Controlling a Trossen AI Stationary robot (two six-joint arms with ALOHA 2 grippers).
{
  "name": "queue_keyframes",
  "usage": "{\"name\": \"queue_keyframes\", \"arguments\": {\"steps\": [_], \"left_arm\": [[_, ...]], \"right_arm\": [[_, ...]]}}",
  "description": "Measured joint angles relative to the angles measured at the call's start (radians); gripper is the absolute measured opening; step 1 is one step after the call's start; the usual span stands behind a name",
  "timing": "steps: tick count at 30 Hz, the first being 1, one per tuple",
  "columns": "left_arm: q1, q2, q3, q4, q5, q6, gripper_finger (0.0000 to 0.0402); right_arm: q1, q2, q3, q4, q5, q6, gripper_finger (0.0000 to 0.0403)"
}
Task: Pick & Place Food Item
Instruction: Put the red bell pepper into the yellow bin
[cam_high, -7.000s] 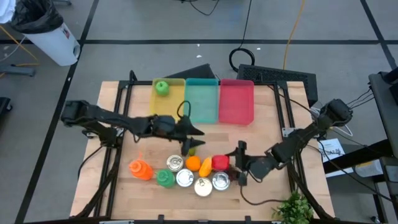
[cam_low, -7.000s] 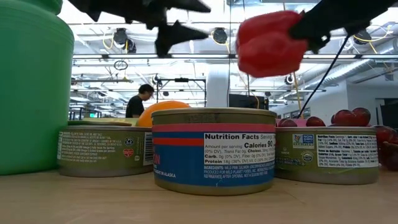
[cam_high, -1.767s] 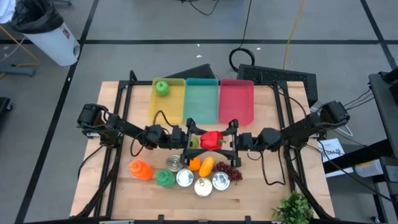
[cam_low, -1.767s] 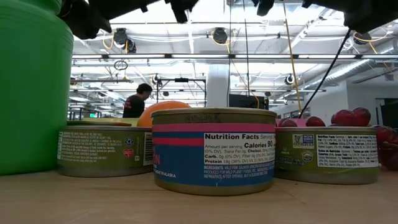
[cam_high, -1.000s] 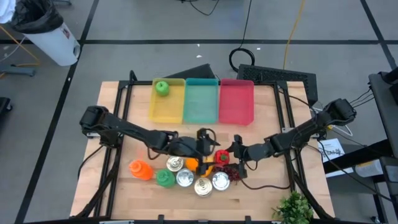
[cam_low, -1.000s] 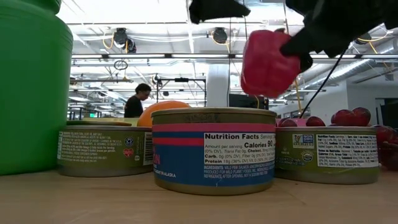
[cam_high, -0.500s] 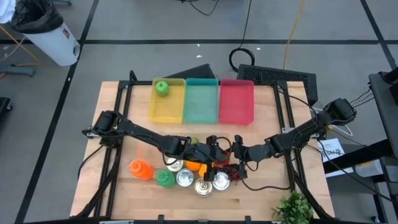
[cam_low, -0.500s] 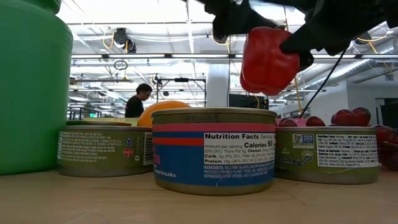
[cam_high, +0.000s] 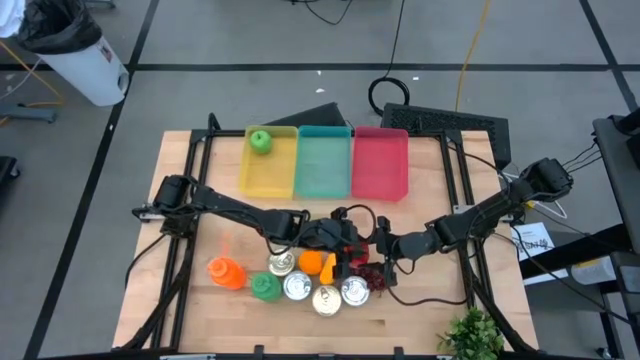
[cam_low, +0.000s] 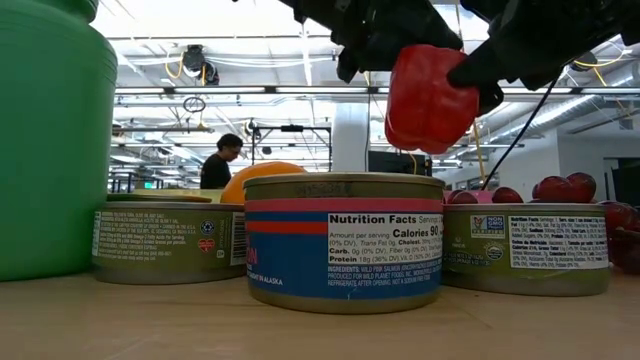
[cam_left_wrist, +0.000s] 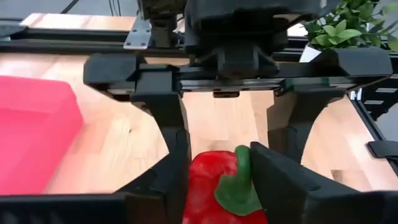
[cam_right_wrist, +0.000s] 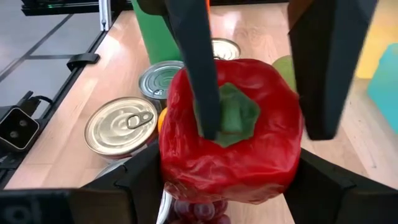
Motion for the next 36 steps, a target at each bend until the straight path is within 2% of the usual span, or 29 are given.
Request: {"name": "queue_keyframes", "arguments": {"steps": [8,14,18,24,27,32,36], "left_arm": [[0.000,0.000,0.000,-0.010,0.051,-0.001,0.0092],[0.000,0.000,0.000,0.000,0.055,-0.005,0.0013],[0.000,-0.010,-0.002,0.014,0.038,0.025,0.0006],[0.000,-0.123,-0.002,0.013,-0.030,0.091,0.0002],[0.000,-0.170,0.000,0.011,-0.040,0.105,0.0002],[-0.003,-0.196,0.000,-0.059,0.031,0.092,0.0007],[-0.004,-0.194,-0.002,-0.118,0.036,0.059,0.0010]], "right_arm": [[0.000,0.000,0.000,0.000,-0.002,-0.007,0.0253],[0.000,0.000,0.000,-0.004,0.000,-0.007,0.0253],[0.000,0.000,-0.001,-0.002,-0.002,-0.005,0.0256],[0.000,-0.027,0.000,-0.012,-0.009,0.022,0.0338],[0.001,-0.045,0.000,-0.013,-0.009,0.029,0.0366],[0.021,-0.054,0.000,-0.015,-0.008,0.034,0.0375],[0.036,-0.043,0.000,-0.019,-0.006,0.035,0.0375]]}}
